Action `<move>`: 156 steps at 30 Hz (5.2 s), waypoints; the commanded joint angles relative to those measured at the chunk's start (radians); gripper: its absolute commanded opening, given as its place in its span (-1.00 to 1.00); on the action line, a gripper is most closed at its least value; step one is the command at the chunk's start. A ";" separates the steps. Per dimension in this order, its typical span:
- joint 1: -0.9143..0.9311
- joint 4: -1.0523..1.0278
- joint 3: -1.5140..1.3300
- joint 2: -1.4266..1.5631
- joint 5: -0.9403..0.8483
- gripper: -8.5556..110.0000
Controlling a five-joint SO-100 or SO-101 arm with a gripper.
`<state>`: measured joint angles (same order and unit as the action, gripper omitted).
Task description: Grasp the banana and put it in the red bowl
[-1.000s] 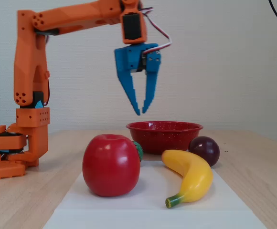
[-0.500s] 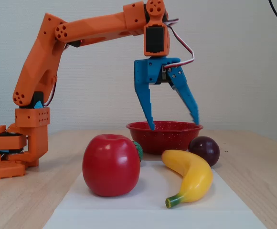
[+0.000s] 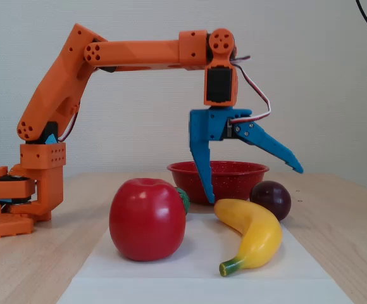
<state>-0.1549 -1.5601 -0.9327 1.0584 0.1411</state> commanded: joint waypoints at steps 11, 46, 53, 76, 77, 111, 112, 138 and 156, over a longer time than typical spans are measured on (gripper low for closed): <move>0.003 0.086 0.069 -0.046 0.017 0.28; -0.005 0.183 0.110 -0.138 0.020 -0.38; -0.011 0.192 0.114 -0.140 0.025 -0.62; 0.018 -0.029 0.293 0.110 -0.008 -0.85; 0.020 -0.046 0.299 0.129 -0.008 -0.85; 0.707 -0.230 0.318 0.480 -0.273 -0.85; 0.733 -0.215 0.310 0.472 -0.282 -0.85; 0.804 0.431 -0.216 0.291 -0.279 -0.35; 0.670 0.120 0.049 0.420 -0.301 -0.69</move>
<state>0.5354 -1.4128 -1.0002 1.2839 -0.1687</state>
